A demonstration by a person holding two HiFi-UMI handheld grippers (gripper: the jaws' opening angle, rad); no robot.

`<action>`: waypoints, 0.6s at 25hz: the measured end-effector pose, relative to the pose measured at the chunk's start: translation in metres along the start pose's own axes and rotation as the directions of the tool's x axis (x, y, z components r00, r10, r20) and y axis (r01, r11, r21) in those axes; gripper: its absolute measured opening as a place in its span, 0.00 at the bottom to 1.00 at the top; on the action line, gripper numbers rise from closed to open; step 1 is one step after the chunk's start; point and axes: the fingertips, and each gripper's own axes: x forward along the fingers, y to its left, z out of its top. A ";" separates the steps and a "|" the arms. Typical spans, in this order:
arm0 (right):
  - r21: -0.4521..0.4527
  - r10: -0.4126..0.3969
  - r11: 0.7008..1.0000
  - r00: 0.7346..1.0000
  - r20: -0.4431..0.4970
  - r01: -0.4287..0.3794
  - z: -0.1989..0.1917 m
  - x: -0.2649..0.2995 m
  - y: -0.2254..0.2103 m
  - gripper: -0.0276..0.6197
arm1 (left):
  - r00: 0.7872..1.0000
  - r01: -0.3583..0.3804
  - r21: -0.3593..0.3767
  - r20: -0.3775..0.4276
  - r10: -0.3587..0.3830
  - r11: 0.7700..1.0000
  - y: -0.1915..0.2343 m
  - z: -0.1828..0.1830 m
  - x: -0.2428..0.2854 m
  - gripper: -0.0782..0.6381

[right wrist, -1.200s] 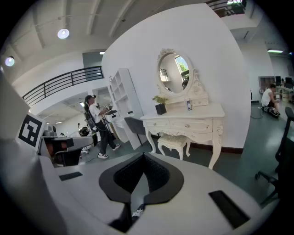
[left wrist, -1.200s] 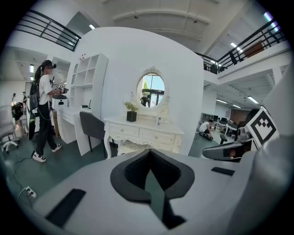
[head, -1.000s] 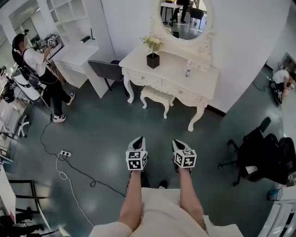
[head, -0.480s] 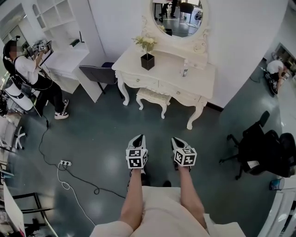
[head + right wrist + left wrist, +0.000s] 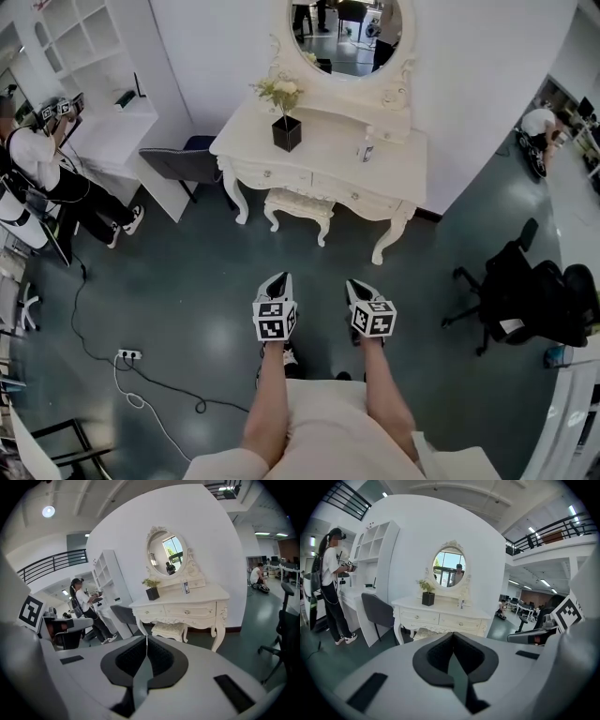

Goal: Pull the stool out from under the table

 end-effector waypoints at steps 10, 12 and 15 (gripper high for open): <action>0.030 -0.081 0.996 0.997 0.014 0.080 0.009 0.059 0.022 0.11 | 1.000 0.028 0.015 -0.001 -0.028 1.000 0.077 0.025 0.018 0.13; 0.039 -0.077 0.996 0.997 0.021 0.076 0.010 0.071 0.033 0.11 | 1.000 0.026 0.013 -0.003 -0.026 1.000 0.096 0.025 0.017 0.13; 0.030 -0.064 0.998 0.998 0.013 0.064 0.009 0.086 0.050 0.11 | 1.000 0.006 -0.024 -0.003 -0.006 1.000 0.124 0.023 0.014 0.13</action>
